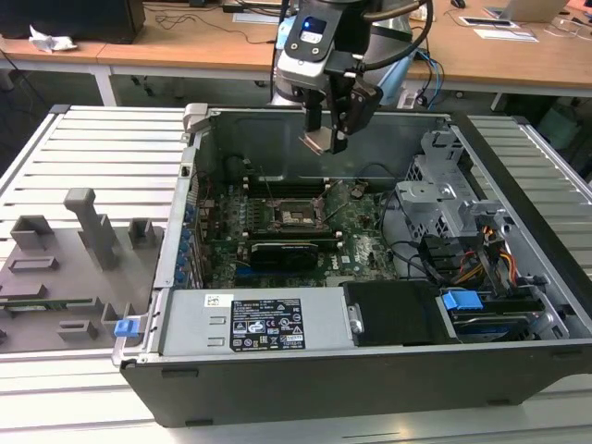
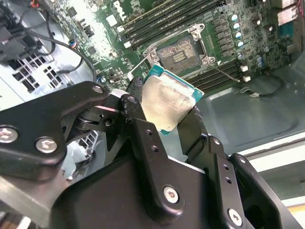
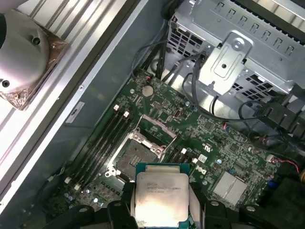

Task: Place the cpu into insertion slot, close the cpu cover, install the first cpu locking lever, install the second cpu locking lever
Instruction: 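Place the cpu into insertion slot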

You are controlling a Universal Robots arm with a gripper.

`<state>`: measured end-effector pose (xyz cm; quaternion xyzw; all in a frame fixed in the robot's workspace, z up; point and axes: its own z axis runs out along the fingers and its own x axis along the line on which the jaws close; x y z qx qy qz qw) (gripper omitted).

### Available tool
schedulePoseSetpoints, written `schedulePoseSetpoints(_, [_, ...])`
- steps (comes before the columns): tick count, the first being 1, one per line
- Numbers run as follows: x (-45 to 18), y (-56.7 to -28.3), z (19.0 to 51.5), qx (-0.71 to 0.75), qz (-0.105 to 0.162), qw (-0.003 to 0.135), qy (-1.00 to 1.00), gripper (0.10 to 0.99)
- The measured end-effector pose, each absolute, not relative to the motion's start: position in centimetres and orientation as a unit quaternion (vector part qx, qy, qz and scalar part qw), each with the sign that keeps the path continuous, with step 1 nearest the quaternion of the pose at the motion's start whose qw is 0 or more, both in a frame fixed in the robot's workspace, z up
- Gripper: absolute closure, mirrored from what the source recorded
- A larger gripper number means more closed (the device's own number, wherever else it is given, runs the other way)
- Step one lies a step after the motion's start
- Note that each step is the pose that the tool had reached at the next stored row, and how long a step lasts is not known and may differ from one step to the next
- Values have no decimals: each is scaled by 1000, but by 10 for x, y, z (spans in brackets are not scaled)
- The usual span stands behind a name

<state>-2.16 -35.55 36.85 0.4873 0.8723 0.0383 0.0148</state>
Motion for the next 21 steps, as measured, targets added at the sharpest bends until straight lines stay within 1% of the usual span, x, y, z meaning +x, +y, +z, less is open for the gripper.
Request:
schedulePoseSetpoints(11, [-22, -356, 366, 597, 35, 20, 801, 549])
schedulePoseSetpoints(15, [-22, -356, 365, 608, 34, 21, 793, 549])
schedulePoseSetpoints(21, [-22, -356, 354, 617, 34, 21, 786, 549])
